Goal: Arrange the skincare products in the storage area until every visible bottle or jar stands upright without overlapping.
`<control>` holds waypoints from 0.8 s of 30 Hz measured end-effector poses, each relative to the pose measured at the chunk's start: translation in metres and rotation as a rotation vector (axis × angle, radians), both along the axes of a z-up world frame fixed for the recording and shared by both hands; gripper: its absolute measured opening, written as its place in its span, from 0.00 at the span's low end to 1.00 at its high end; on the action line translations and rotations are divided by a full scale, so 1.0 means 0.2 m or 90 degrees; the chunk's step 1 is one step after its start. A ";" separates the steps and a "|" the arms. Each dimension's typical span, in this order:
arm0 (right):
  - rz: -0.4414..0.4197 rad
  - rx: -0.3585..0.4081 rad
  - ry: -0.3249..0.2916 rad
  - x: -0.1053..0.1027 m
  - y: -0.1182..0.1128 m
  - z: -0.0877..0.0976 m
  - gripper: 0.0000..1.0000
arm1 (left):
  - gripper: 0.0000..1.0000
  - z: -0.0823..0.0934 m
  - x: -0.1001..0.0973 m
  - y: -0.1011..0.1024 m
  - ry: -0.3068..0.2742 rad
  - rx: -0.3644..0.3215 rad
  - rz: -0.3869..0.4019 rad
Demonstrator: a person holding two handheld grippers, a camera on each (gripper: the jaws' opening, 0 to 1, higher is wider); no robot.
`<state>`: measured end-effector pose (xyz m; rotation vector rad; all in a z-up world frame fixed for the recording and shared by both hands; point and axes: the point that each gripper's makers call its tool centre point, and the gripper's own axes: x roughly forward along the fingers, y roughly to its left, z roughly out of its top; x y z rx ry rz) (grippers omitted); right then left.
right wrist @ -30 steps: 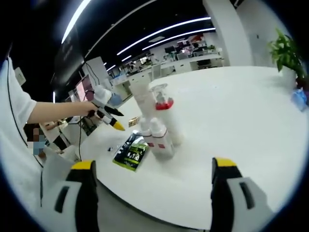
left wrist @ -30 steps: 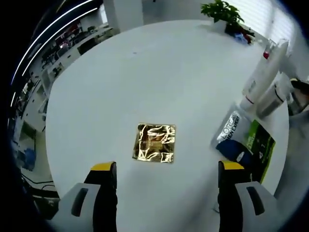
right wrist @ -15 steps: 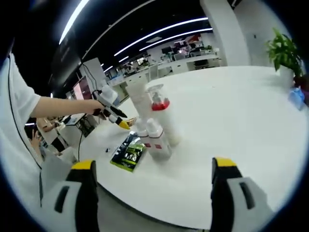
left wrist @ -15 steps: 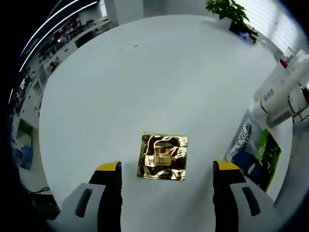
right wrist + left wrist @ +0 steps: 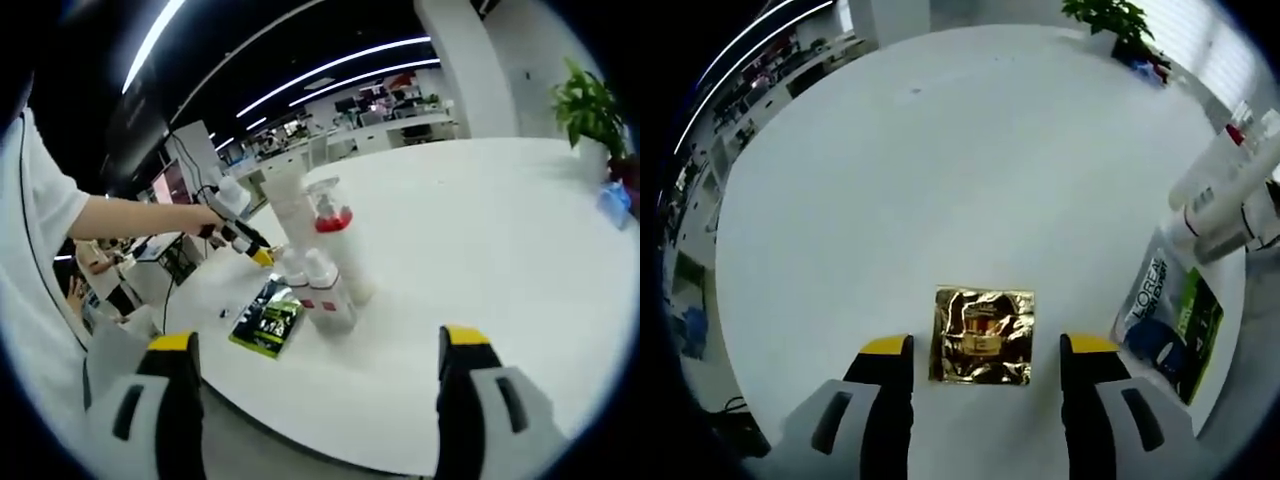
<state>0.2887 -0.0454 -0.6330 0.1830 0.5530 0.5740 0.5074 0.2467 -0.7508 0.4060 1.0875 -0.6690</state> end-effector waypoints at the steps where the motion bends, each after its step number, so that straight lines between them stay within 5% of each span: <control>1: 0.002 -0.003 0.001 0.00 0.00 0.00 0.99 | 0.54 0.00 0.00 0.00 0.001 0.001 0.000; 15: -0.001 -0.006 -0.003 0.01 0.00 0.01 0.99 | 0.37 0.00 0.01 0.02 -0.001 0.013 0.027; 24: 0.004 -0.006 -0.008 0.02 0.00 0.01 0.99 | 0.34 0.07 -0.02 0.01 -0.008 -0.016 0.139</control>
